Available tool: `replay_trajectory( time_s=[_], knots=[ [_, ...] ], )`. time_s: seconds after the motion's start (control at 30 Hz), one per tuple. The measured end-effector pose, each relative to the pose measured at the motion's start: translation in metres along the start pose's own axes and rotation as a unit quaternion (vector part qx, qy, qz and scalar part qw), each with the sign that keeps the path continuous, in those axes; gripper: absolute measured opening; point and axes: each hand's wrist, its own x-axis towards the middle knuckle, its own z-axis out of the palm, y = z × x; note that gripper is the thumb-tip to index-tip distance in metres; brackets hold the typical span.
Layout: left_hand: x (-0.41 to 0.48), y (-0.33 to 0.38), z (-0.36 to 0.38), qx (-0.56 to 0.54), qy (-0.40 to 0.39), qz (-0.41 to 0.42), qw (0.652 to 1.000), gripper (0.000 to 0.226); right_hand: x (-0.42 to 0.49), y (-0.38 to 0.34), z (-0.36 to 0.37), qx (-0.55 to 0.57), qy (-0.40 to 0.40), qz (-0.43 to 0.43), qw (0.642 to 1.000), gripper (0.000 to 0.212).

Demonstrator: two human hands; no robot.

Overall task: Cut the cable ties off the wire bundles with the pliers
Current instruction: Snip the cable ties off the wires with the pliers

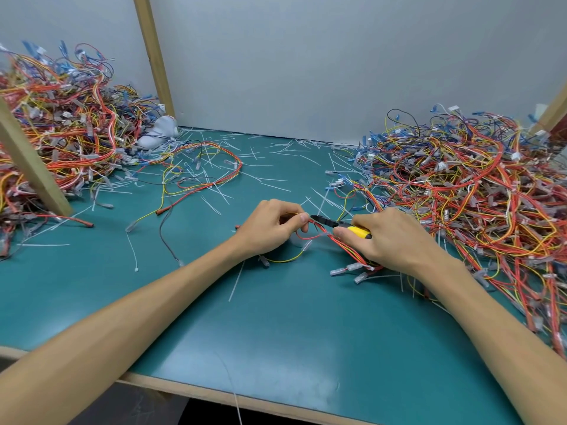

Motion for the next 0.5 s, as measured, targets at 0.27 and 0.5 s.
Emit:
replay_trajectory(
  time_s=[0.27, 0.5],
  knots=[
    [0.0020, -0.0026, -0.0002, -0.018, 0.000, -0.004, 1.000, 0.027, 0.0001, -0.0002, 0.0026, -0.029, 0.068, -0.002, 0.997, 0.057],
    [0.0017, -0.0036, 0.0005, -0.022, 0.004, 0.012, 1.000, 0.025, 0.0004, 0.0044, 0.0066, -0.046, 0.109, -0.051, 0.992, 0.061]
  ],
)
